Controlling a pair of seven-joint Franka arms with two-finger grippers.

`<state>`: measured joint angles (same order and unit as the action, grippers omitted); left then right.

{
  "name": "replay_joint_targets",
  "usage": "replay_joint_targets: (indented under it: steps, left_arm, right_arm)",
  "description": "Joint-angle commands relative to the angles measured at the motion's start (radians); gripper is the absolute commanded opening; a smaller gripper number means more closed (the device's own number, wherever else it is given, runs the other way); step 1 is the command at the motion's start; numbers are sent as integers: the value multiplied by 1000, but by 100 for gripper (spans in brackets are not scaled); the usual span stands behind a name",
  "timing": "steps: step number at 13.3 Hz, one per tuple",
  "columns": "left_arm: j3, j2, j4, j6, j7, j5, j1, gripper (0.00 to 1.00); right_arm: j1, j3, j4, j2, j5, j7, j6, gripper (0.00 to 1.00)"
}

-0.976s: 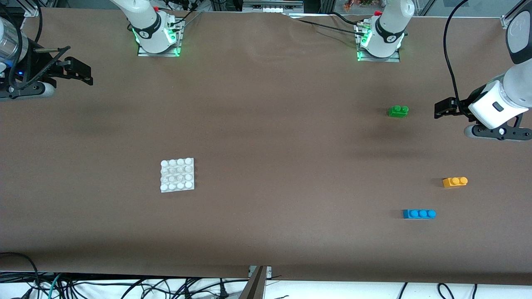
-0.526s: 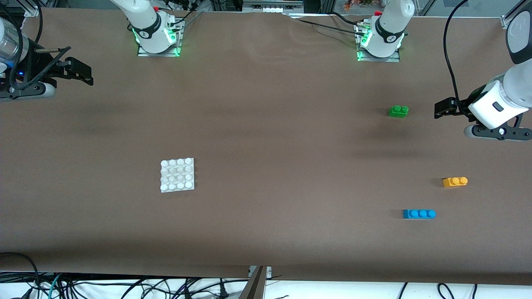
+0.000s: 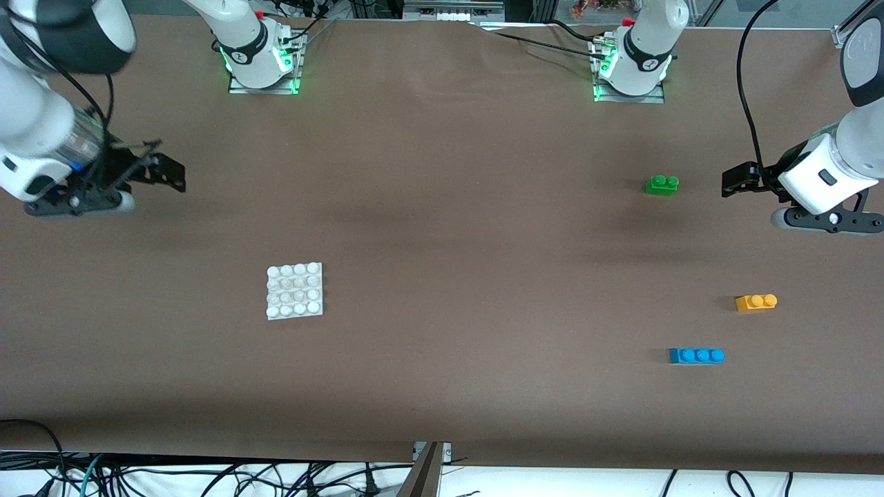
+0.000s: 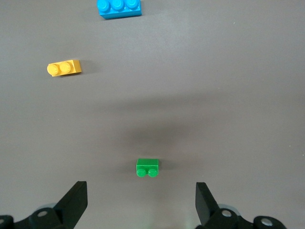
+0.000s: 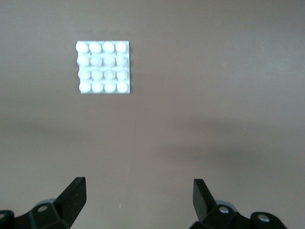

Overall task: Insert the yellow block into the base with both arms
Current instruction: 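Move the right gripper down onto the white base plate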

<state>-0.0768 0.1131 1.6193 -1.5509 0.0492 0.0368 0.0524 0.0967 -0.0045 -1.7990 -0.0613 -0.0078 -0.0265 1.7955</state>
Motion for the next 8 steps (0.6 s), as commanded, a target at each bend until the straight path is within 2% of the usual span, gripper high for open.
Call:
replay_joint_targets:
  steps: [1, 3, 6, 8]
  left_arm:
    - [2, 7, -24, 22, 11, -17, 4, 100]
    - [2, 7, -24, 22, 11, -17, 4, 100]
    - [2, 7, -24, 22, 11, -17, 4, 100]
    - [2, 7, -24, 22, 11, -17, 4, 100]
  right_arm:
    - [-12, 50, -55, -89, -4, 28, 172, 99]
    - [-12, 102, -117, -168, -8, 196, 340, 99]
    - [-14, 113, -117, -314, -14, 212, 537, 99]
    - [-14, 113, -106, -386, -12, 212, 611, 99]
